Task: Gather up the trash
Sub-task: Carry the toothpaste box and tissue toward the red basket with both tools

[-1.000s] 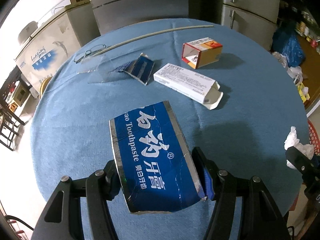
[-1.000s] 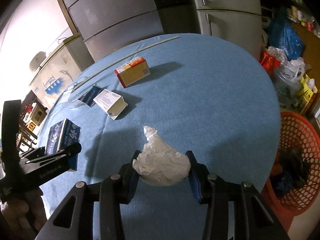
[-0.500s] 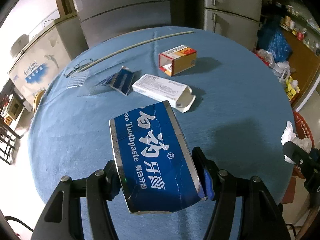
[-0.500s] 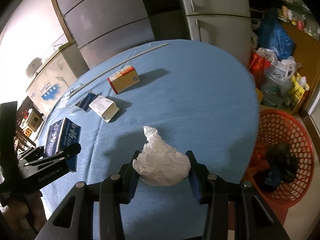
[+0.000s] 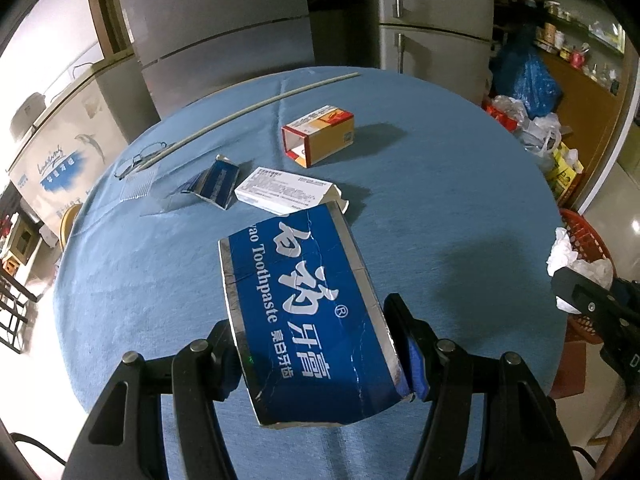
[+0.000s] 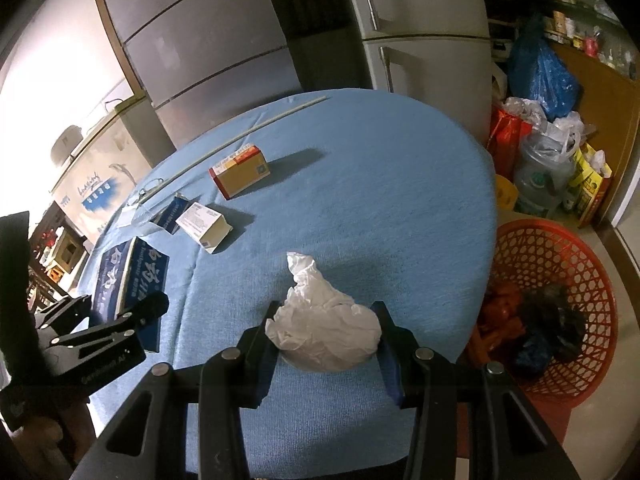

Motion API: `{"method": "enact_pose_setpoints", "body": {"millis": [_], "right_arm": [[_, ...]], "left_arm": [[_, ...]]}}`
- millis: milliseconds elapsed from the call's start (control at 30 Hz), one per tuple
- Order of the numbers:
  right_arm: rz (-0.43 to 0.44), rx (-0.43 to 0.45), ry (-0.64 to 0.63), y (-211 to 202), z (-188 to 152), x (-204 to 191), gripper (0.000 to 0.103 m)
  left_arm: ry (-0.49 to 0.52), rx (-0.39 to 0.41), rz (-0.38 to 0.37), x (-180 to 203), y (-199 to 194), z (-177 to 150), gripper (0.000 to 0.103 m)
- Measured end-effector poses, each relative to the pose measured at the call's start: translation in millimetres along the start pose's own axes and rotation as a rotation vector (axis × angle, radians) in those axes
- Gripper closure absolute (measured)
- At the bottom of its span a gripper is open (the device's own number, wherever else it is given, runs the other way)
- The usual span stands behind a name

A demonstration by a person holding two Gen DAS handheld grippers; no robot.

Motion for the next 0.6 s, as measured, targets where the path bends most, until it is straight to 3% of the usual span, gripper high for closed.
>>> {"method": "enact_pose_setpoints", "body": {"millis": [600], "right_arm": [[-0.032,0.028,0.093,0,8,40,0.056]], "left_arm": [[0.035,0.021,-0.025,28,1,17,0.038]]}}
Point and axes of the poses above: each gripper's, at about its wrist camera, not at the fingertips, and y roughly the way its jaws point, x to its right, z to its top, the point moved 2 cm from there along y, roughly the way its jaws point, and after that the axes turned 2 degrees about -y, right-handed, at the moved point
